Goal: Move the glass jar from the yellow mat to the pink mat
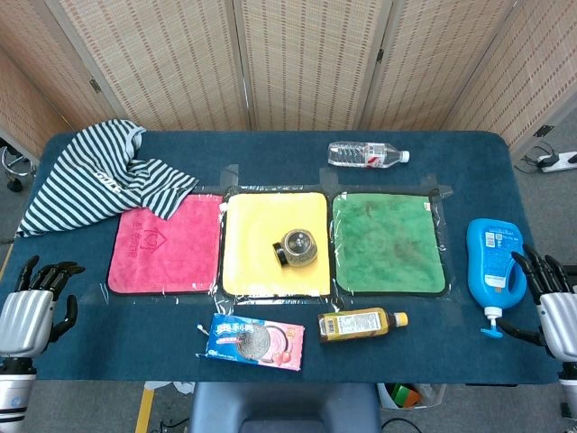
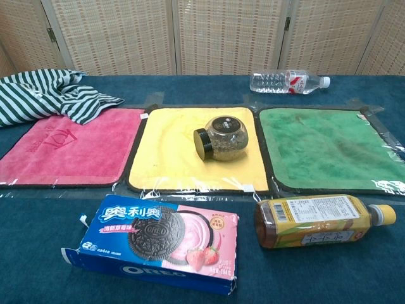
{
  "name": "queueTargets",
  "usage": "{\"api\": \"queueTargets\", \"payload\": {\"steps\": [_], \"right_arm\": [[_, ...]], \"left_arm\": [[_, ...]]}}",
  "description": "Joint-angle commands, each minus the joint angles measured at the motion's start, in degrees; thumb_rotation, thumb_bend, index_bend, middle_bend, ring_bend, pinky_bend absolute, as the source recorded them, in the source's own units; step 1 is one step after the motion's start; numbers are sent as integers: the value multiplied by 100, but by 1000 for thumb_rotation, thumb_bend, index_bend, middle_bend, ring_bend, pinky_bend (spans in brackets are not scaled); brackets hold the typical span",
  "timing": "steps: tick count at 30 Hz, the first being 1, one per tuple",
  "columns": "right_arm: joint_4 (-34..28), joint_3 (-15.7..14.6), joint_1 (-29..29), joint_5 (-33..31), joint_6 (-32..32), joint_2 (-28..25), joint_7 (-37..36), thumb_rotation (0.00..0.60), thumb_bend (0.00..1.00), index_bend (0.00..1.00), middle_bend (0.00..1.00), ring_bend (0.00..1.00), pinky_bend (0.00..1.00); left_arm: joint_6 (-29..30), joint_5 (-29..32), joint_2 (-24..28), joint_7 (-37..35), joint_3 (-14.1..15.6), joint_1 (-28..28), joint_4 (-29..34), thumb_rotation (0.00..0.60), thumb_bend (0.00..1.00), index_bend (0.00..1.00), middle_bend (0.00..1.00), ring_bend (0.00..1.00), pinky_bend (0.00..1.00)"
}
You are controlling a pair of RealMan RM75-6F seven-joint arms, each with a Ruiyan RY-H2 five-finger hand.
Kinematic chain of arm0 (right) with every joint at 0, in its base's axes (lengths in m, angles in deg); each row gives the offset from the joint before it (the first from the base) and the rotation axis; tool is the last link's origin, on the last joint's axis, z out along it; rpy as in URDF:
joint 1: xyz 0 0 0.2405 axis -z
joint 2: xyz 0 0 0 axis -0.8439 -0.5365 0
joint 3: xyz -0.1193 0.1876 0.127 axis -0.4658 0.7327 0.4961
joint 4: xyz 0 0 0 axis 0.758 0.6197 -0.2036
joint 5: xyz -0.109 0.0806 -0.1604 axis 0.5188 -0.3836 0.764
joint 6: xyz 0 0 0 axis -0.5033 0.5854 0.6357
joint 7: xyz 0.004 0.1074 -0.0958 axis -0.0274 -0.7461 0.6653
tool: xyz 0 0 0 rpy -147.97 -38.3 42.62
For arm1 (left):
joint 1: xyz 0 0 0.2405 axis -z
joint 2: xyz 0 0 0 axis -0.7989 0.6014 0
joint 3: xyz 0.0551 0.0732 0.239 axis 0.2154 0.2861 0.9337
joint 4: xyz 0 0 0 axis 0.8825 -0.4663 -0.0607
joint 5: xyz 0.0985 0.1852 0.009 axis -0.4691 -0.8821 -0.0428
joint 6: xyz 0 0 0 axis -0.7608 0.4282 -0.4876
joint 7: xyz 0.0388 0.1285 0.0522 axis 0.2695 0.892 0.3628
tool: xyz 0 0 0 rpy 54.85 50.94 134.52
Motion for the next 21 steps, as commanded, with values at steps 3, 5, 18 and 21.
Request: {"api": "queueTargets", "payload": {"steps": [3, 5, 18, 21], "right_arm": [[-11, 6, 2, -19, 2, 11, 13, 600, 94, 0, 31, 93, 0], [-5, -9, -4, -13, 27, 20, 16, 600, 94, 0, 31, 92, 0], [-180, 242, -462, -196, 568, 110, 383, 600, 94, 0, 31, 94, 0], [-297, 383, -784, -231, 917, 133, 490, 600, 94, 0, 31, 94, 0]], "left_arm": [[-52, 46, -4, 29, -2, 27, -2, 600, 672, 284, 249, 227, 66], [-76, 58, -1, 39, 2, 38, 3, 600, 672, 285, 249, 227, 66], [-120, 74, -24, 26, 40, 53, -6, 600, 672, 292, 249, 227, 66], [-76, 65, -10, -10, 58, 18, -18, 600, 672, 294, 249, 227, 66]]}}
